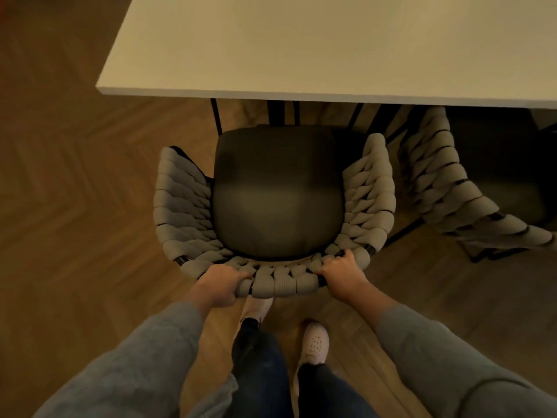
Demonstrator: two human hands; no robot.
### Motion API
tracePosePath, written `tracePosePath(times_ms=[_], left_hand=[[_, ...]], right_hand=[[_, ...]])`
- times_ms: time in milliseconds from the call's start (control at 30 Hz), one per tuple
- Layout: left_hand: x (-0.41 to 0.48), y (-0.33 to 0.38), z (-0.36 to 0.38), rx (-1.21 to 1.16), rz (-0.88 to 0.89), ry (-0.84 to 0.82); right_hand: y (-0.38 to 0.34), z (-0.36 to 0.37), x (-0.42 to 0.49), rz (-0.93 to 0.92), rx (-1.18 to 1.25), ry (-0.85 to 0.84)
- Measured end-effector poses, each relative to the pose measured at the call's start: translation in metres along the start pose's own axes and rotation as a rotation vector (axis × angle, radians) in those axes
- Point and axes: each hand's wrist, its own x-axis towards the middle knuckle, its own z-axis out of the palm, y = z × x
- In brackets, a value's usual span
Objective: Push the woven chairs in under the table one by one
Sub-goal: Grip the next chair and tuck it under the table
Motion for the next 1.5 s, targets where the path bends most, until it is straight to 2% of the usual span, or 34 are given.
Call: tracePosePath(times_ms=[500, 800, 1167, 1400, 1500], left_hand=[[0.02, -0.133, -0.045, 0.033, 0.002, -0.029], [0.045, -0.178, -0.076, 0.081, 0.005, -0.011], [0.055, -0.188, -0.077, 0.124, 0.035, -0.074], [0.058, -0.172, -0.069, 0.052, 0.012, -0.133], [0.064, -0.175, -0.072, 0.033, -0.036, -0.237]], right_hand=[[-0.049, -0.079, 0.099, 0.028, 0.077, 0.053], [-0.048, -0.117, 0.142, 0.083, 0.053, 0.066], [-0.049, -0.116, 0.147, 0.078, 0.064, 0.102], [-0.039, -0.098, 0.141, 0.011, 0.152, 0.163], [-0.033, -0.098, 0.138, -0.063, 0.248, 0.217]])
